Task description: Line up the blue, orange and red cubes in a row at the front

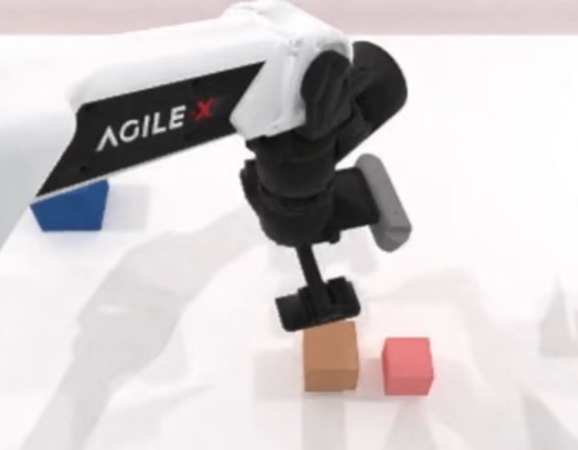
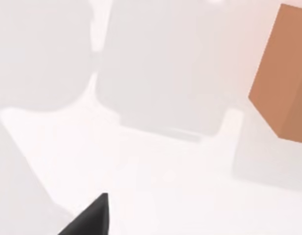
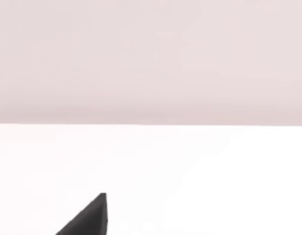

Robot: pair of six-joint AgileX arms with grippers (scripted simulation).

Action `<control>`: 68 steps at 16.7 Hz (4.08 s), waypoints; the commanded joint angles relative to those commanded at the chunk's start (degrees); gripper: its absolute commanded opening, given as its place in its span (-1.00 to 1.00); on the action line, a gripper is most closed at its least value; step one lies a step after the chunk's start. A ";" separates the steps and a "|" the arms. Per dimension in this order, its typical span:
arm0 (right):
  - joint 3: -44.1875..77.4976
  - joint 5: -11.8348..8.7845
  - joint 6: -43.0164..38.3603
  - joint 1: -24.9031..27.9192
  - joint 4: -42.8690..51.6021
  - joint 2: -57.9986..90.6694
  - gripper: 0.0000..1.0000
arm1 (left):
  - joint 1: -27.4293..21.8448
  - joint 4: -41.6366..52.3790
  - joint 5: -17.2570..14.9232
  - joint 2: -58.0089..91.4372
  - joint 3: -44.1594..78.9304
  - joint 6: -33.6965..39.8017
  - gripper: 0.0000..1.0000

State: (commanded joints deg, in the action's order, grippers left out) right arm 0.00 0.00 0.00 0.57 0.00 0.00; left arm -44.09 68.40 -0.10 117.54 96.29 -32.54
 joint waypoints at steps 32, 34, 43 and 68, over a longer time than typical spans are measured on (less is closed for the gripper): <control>0.00 0.00 0.00 0.00 0.00 0.00 1.00 | 40.94 -10.11 -0.16 17.10 6.64 36.14 1.00; 0.00 0.00 0.00 0.00 0.00 0.00 1.00 | 40.94 -10.11 -0.16 17.10 6.64 36.14 0.70; 0.00 0.00 0.00 0.00 0.00 0.00 1.00 | 40.94 -10.11 -0.16 17.10 6.64 36.14 -0.66; 0.00 0.00 0.00 0.00 0.00 0.00 1.00 | 41.45 3.59 -0.12 13.53 16.88 36.20 -1.00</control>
State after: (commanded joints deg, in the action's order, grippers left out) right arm 0.00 0.00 0.00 0.57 0.00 0.00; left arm -2.64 71.99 -0.22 131.06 113.17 3.66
